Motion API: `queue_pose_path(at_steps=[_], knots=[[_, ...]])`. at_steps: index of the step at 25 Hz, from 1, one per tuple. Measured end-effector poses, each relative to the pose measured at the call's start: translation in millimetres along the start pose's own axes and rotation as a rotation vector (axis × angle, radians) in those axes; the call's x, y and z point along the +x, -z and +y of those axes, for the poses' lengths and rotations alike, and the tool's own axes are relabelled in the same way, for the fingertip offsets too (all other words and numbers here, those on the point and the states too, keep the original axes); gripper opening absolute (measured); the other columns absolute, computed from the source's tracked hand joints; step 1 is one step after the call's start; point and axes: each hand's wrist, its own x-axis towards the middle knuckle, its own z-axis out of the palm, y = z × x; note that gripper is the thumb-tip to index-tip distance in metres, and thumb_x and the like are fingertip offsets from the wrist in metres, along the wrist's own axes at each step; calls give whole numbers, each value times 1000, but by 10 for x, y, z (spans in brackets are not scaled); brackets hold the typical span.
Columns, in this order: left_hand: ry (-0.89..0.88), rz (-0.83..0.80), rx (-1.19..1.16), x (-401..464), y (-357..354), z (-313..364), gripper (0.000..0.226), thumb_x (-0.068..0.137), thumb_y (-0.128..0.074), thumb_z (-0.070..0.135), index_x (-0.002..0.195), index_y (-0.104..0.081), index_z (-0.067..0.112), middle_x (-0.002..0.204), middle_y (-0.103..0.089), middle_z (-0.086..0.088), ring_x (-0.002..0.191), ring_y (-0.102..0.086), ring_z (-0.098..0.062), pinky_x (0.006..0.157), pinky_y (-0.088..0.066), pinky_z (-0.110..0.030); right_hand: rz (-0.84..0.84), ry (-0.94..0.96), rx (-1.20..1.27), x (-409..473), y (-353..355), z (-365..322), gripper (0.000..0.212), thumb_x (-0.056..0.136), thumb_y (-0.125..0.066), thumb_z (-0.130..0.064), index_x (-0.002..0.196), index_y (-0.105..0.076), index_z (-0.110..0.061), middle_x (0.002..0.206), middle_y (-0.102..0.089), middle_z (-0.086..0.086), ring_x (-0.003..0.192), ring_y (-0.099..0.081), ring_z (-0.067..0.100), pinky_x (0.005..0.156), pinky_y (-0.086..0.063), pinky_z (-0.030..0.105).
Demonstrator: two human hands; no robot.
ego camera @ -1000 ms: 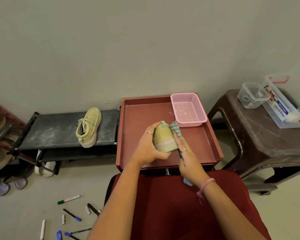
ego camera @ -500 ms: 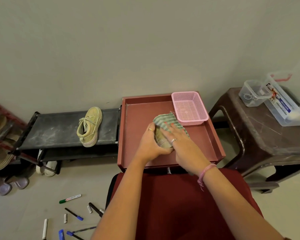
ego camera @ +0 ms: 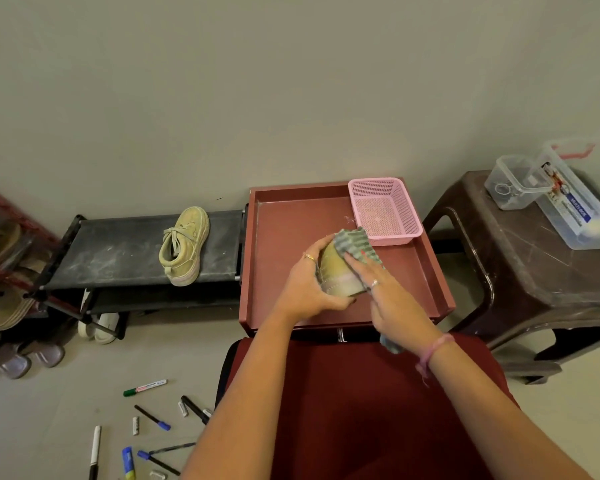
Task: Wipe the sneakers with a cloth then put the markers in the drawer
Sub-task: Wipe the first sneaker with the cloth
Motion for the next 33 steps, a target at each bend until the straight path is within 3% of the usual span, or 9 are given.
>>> queue_pose_path(at_steps=[2, 7, 11, 14, 17, 20, 25, 30, 33], knots=[[16, 26, -7, -8, -25, -11, 104, 51, -87, 11, 142, -38, 21, 135, -55, 3, 123, -55, -8, 102, -47, -32, -28, -46, 15, 150, 12, -73, 81, 81, -39, 13, 149, -23, -28, 158, -16, -4, 146, -12, 12, 118, -19, 39], [4, 17, 7, -12, 121, -36, 104, 51, -89, 4, 141, -38, 22, 135, -55, -5, 121, -57, -12, 101, -47, -29, 30, 389, -403, -108, -76, -123, 75, 74, -29, 2, 146, -30, -18, 151, -32, 2, 143, -22, 19, 115, -18, 40], [23, 30, -36, -23, 87, -31, 107, 52, -88, 4, 144, -35, 18, 137, -53, -3, 123, -55, -13, 102, -49, -37, 41, 136, 32, -189, -81, 0, 88, 74, -35, 19, 150, -21, -23, 158, -16, -3, 146, -10, 12, 119, -16, 38], [21, 33, 11, -37, 65, 10, 108, 51, -88, 9, 144, -36, 23, 138, -51, 3, 125, -53, -12, 103, -47, -40, 80, -80, 272, 8, -152, -133, 82, 77, -33, 14, 150, -23, -22, 158, -15, -4, 146, -9, 9, 120, -14, 40], [30, 54, 9, -81, 149, 9, 105, 54, -85, 0, 144, -34, 17, 134, -54, 2, 121, -55, -6, 99, -47, -26, 80, 86, -36, 15, -259, -237, 83, 72, -36, 10, 148, -25, -21, 157, -9, -6, 147, -2, 15, 119, -9, 38], [-7, 32, -6, -118, 197, -9, 102, 58, -83, -15, 144, -33, 9, 136, -53, -5, 123, -55, -8, 95, -47, -19, 142, 347, -307, -136, -311, -121, 72, 76, -32, 3, 145, -29, -18, 155, -21, 0, 145, -13, 21, 117, -18, 42], [20, 70, 1, -91, 78, 62, 104, 53, -85, 0, 143, -37, 18, 137, -52, 3, 121, -55, -7, 100, -48, -28, 150, -8, 94, -20, -249, -63, 85, 72, -33, 16, 148, -27, -24, 156, -18, -3, 146, -12, 11, 119, -17, 38], [19, 37, 9, -85, 134, 37, 99, 60, -86, -7, 143, -36, 14, 137, -54, -4, 123, -56, -12, 102, -47, -30, 166, 310, -377, -129, -314, -187, 70, 77, -30, 2, 144, -31, -18, 153, -30, 5, 143, -20, 23, 115, -19, 44], [35, 62, 0, -103, 70, 99, 102, 58, -86, -7, 144, -35, 16, 136, -53, -1, 118, -56, -3, 99, -48, -24, 176, 128, -114, -156, -264, -34, 79, 79, -32, 11, 148, -24, -25, 156, -21, -2, 146, -14, 17, 117, -19, 42]])
